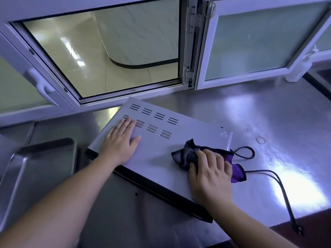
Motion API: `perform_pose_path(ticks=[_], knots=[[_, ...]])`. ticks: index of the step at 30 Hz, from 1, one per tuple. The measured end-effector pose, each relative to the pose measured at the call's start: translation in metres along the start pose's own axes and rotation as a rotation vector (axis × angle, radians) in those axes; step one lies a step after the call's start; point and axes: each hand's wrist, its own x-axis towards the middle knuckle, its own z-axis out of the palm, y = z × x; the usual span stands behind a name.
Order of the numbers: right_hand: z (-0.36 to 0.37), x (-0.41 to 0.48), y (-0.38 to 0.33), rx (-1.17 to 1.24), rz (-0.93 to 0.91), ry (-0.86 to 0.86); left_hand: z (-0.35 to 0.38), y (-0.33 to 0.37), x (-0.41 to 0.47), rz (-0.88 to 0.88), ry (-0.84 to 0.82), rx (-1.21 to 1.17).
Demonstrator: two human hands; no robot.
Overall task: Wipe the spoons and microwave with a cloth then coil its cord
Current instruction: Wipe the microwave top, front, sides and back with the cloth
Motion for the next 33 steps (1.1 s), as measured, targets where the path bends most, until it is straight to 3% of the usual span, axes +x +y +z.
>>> perform_pose_path(ticks=[7, 22, 33], knots=[[-0.006, 0.017, 0.018, -0.031, -0.103, -0.017, 0.006, 0.013, -0.011, -0.086, 0.034, -0.034], [-0.021, 0.138, 0.126, -0.011, -0.600, -0.139, 0.042, 0.138, -0.071, -0.542, 0.151, -0.118], [-0.025, 0.140, 0.121, -0.073, -0.586, -0.149, 0.033, 0.146, -0.072, -0.590, 0.111, -0.158]])
